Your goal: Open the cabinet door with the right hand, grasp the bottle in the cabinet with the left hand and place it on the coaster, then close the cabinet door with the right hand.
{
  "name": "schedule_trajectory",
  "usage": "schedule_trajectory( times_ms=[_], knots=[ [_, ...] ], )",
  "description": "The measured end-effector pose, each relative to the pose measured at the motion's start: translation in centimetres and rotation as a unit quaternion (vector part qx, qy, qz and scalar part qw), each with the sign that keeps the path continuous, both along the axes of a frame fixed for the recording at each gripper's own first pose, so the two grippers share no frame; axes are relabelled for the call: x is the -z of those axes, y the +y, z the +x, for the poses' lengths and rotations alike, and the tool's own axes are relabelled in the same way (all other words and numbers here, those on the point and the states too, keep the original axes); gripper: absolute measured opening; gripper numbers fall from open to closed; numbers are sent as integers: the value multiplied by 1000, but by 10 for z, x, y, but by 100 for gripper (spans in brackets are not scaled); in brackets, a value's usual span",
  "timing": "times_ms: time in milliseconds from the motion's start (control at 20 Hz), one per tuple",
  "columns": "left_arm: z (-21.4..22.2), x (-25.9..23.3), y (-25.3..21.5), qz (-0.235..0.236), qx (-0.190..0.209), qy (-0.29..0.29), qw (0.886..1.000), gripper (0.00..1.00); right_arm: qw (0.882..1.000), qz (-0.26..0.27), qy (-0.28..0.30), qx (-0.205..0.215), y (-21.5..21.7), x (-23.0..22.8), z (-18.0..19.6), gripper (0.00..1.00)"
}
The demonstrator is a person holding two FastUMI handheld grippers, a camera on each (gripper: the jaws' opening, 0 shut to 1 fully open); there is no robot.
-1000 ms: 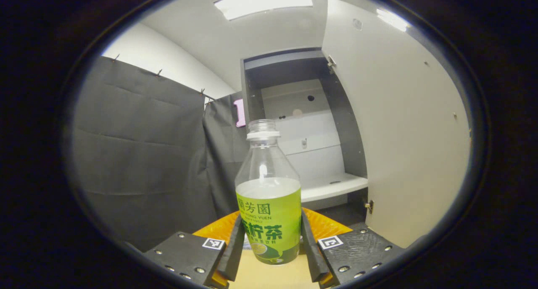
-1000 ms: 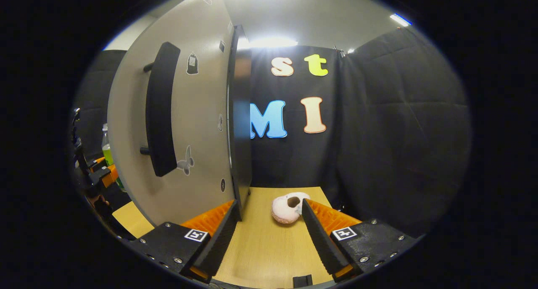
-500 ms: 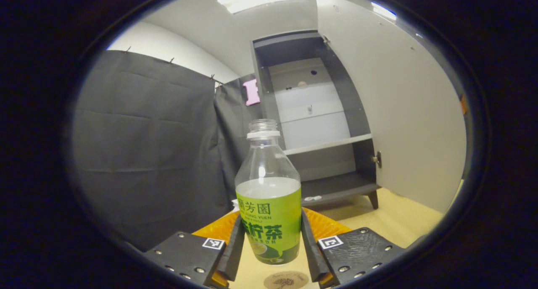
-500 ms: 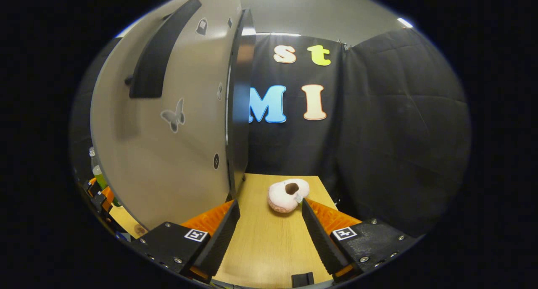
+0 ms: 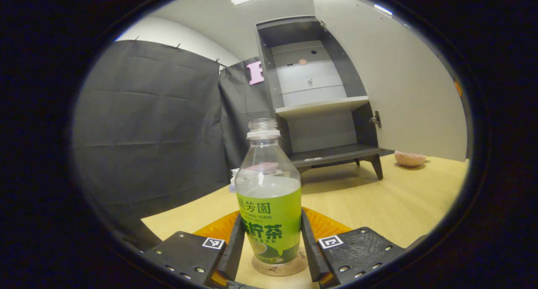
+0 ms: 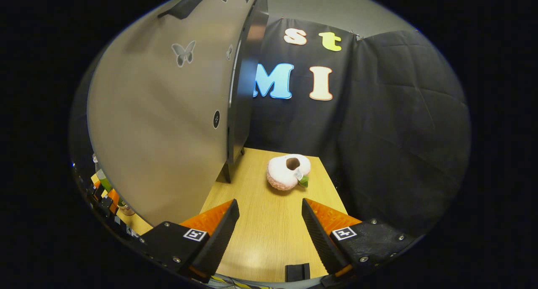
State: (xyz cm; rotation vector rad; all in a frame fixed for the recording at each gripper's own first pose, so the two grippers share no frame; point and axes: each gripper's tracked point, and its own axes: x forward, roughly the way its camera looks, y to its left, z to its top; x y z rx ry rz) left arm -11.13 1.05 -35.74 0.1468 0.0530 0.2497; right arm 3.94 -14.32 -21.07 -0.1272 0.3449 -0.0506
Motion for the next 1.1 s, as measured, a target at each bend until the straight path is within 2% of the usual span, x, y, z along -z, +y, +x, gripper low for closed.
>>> schedule_trajectory(
  times_ms=[50, 100, 250, 300, 350, 500, 550, 900, 950, 1100],
  knots=[
    [-2, 5, 0, 0, -2, 3, 1000, 65, 1000, 0, 2, -3, 2, 2, 0, 93],
    [-2, 7, 1, -2, -1, 6, 1000, 70, 1000, 1, 3, -4, 4, 3, 1, 93],
    [-6, 11, -3, -13, 2, 15, 1000, 66, 1000, -2, 0, -9, 8, 1, 4, 94],
    [-4, 9, -2, -16, 1, 10, 1000, 74, 1000, -4, 1, -12, 9, 0, 2, 93],
    [-4, 11, -2, -20, 0, 9, 1000, 71, 1000, -5, 2, -14, 11, 1, 1, 94],
    [-7, 4, 3, -29, -8, -4, 1000, 83, 1000, -6, 3, -17, 14, 1, 2, 95],
    [-11, -1, 5, -34, -6, -10, 999, 79, 1000, -7, 3, -17, 13, 0, 2, 95],
    [-13, -63, 4, -19, 7, -36, 999, 79, 1000, -3, -11, -8, 11, -18, -3, 95],
    [-14, -77, 4, -13, 11, -43, 999, 75, 1000, 0, -12, -5, 9, -21, -3, 95],
    [-13, -112, -1, -6, 22, -55, 998, 79, 1000, 7, -24, 3, 3, -34, -4, 95]
  ],
)
